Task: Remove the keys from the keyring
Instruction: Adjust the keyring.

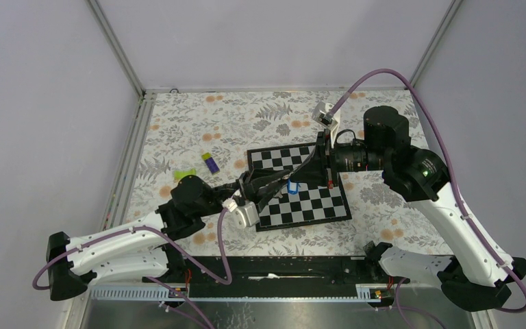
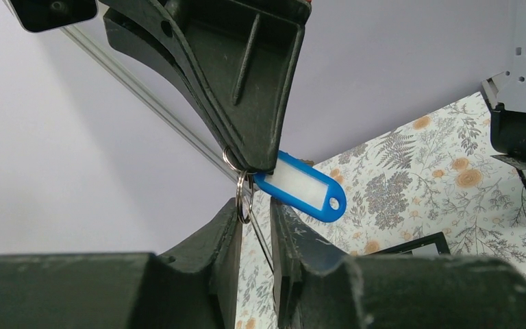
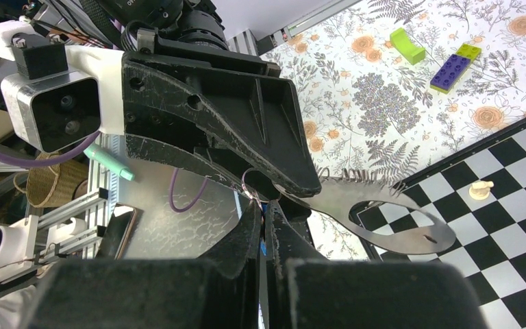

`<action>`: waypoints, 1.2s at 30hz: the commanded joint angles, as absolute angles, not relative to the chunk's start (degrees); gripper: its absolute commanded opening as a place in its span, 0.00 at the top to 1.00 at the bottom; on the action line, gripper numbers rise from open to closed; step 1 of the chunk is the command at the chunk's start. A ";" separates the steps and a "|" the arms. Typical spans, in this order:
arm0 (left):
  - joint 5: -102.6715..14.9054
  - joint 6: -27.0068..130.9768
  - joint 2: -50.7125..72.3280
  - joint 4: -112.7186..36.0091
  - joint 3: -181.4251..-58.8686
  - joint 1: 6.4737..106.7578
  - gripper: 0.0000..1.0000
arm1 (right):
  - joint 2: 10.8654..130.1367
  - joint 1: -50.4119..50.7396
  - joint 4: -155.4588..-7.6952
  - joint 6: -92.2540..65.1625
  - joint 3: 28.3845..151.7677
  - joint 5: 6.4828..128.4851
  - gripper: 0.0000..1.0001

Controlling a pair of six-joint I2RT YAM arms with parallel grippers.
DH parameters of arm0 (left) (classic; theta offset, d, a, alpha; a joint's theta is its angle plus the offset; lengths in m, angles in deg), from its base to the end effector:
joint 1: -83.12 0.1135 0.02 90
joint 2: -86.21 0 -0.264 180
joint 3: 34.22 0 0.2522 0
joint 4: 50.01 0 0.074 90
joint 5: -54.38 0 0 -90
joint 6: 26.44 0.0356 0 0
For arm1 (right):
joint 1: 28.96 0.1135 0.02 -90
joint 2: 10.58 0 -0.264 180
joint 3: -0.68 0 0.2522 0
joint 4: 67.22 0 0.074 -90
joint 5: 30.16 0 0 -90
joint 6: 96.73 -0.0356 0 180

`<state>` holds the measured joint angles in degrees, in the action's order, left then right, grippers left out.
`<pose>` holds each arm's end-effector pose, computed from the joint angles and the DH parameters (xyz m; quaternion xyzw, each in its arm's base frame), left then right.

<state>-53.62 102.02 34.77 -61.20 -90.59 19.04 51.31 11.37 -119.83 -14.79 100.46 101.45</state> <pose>0.0820 -0.1940 0.3716 0.5413 0.2738 -0.2667 0.7489 0.1310 0.1423 0.4757 -0.4141 0.6508 0.4905 0.4055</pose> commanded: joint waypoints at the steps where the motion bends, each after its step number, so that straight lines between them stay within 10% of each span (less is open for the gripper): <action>1: -54.70 100.42 35.33 -62.71 -90.03 18.91 0.77 | 50.67 11.33 -117.20 -14.84 103.07 102.71 1.00; 25: -53.46 99.62 40.99 -56.84 -90.57 18.87 0.63 | 50.40 11.36 -124.15 -7.22 103.31 97.38 1.00; 36: -53.93 91.66 42.51 -56.98 -90.55 18.92 0.22 | 52.39 11.32 -132.68 2.52 106.62 94.86 1.00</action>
<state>-53.75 97.45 41.88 -55.28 -90.48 19.04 51.81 11.37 -129.60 -3.22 104.00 96.53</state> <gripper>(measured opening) 0.706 0.022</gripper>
